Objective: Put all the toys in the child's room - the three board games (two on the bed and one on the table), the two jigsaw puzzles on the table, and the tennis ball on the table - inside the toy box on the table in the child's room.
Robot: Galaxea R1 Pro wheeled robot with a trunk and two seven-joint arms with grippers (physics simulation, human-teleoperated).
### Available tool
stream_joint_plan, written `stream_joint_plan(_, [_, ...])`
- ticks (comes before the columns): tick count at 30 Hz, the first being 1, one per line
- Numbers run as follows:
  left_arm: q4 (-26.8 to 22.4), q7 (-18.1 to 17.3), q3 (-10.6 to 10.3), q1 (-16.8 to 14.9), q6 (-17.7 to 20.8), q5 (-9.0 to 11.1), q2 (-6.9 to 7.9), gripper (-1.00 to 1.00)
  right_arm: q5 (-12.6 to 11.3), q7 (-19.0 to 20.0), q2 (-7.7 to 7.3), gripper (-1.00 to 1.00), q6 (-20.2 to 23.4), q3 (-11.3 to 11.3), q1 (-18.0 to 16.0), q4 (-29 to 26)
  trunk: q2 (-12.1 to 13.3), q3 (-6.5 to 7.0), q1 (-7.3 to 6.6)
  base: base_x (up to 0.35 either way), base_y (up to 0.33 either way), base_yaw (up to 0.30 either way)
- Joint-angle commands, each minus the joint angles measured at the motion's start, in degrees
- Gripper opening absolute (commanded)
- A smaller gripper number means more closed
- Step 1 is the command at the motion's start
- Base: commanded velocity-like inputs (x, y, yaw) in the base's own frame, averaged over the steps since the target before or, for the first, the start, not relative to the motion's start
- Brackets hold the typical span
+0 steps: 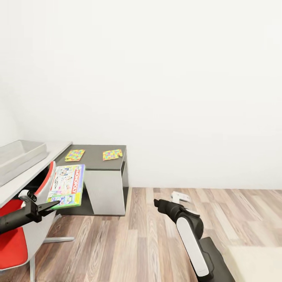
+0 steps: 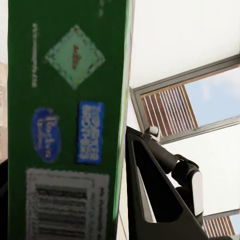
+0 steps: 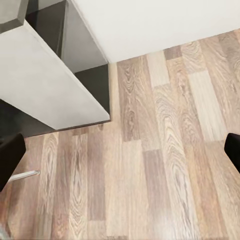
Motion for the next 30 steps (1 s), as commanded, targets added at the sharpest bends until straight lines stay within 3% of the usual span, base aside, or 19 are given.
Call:
stream_joint_plan(1, [0.0, -0.2, 0.0, 0.0, 0.6, 0.1, 0.0, -1.0, -0.6, -0.6, 0.0, 1.0, 0.1, 0.0, 0.0, -0.1, 0.0, -0.09, 0.02, 0.195, -0.052, 0.286])
stream_joint_plan(15, [0.0, -0.2, 0.1, 0.0, 0.6, 0.1, -0.09, -1.0, -0.6, -0.4, -0.08, 1.0, 0.1, 0.0, 0.0, -0.1, 0.0, -0.43, 0.02, 0.168, -0.137, 0.274])
stream_joint_plan(21, [0.0, -0.2, 0.0, 0.0, 0.6, 0.1, -0.09, -1.0, -0.6, -0.3, -0.09, 1.0, 0.1, 0.0, 0.0, -0.1, 0.0, -0.45, 0.02, 0.178, -0.186, 0.057])
stream_joint_plan(30, [0.0, -0.2, 0.0, 0.0, 0.6, 0.1, -0.02, -1.0, -0.6, -0.2, -0.09, 1.0, 0.1, 0.0, 0.0, -0.1, 0.0, -0.68, 0.02, 0.262, -0.019, 0.003])
